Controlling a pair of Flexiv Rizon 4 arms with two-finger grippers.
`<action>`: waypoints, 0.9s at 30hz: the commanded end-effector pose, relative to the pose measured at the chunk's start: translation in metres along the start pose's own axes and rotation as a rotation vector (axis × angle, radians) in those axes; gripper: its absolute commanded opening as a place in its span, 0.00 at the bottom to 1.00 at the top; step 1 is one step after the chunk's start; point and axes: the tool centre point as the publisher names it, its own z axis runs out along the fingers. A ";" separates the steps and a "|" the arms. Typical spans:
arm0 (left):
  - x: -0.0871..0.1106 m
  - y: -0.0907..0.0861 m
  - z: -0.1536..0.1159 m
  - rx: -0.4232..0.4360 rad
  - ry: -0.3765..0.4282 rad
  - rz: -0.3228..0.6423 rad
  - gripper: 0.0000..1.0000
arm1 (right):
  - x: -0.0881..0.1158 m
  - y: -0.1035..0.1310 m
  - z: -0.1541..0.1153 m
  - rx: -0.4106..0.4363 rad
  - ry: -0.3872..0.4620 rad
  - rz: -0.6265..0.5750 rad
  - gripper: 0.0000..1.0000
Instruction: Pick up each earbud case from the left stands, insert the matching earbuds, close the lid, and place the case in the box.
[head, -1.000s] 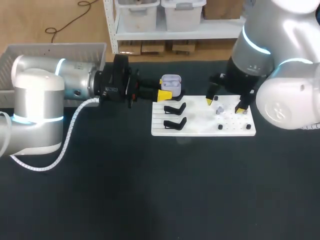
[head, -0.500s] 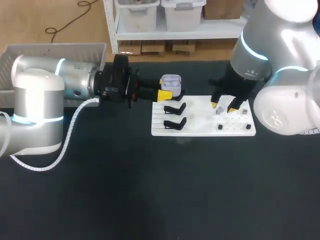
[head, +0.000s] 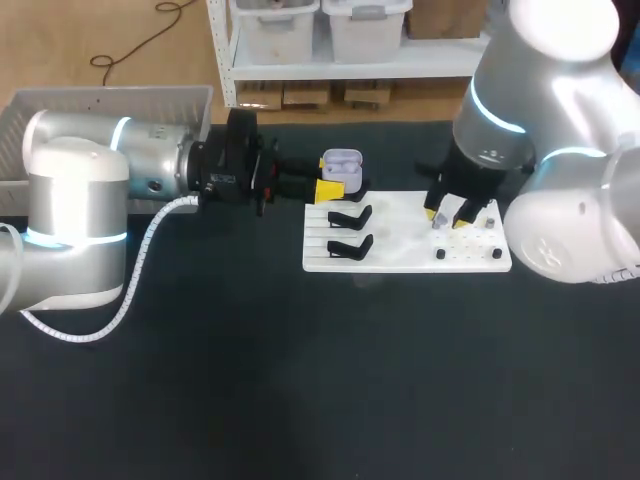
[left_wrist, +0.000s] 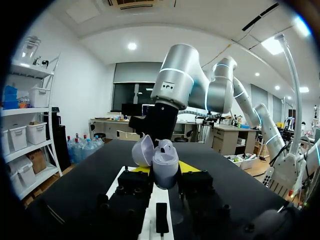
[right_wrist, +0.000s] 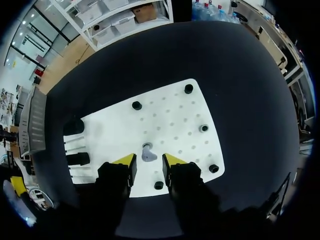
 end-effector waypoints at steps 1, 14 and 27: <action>0.001 0.000 0.000 0.000 -0.001 0.001 0.00 | 0.002 -0.003 0.003 0.001 -0.020 0.008 0.33; 0.001 0.000 0.000 0.000 -0.001 0.001 0.00 | 0.001 -0.002 0.009 0.009 -0.018 0.024 0.34; 0.001 0.000 0.000 0.000 -0.001 0.001 0.00 | -0.006 0.001 0.012 0.018 -0.021 0.020 0.31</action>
